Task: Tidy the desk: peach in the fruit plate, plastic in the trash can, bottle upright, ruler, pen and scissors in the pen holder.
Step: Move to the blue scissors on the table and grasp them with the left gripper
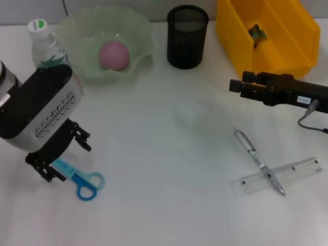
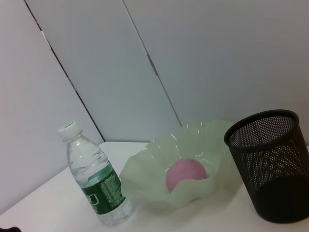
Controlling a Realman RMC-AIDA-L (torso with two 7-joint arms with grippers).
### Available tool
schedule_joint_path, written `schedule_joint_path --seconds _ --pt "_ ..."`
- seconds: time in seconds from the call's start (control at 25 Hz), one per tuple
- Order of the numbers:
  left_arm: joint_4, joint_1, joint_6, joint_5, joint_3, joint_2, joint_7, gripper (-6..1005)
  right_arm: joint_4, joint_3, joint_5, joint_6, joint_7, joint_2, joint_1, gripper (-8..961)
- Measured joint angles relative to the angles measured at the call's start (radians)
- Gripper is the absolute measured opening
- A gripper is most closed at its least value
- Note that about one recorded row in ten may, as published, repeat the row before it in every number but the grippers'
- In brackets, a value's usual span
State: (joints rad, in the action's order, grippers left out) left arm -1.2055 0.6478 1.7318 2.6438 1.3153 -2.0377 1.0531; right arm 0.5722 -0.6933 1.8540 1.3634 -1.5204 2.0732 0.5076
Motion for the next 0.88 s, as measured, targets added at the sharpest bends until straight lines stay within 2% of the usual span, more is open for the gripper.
schedule_joint_path --seconds 0.44,0.48,0.88 --pt "-0.001 0.000 -0.002 0.012 0.029 -0.002 0.011 762 0.000 0.002 0.001 0.000 0.000 -0.006 0.000 637" --pt "0.014 -0.002 -0.033 0.017 0.060 -0.002 0.014 761 0.000 0.002 0.001 0.000 0.000 -0.006 0.000 637" --pt "0.032 0.006 -0.038 0.048 0.102 -0.007 0.037 760 0.000 0.003 0.001 0.000 0.002 -0.005 -0.007 637"
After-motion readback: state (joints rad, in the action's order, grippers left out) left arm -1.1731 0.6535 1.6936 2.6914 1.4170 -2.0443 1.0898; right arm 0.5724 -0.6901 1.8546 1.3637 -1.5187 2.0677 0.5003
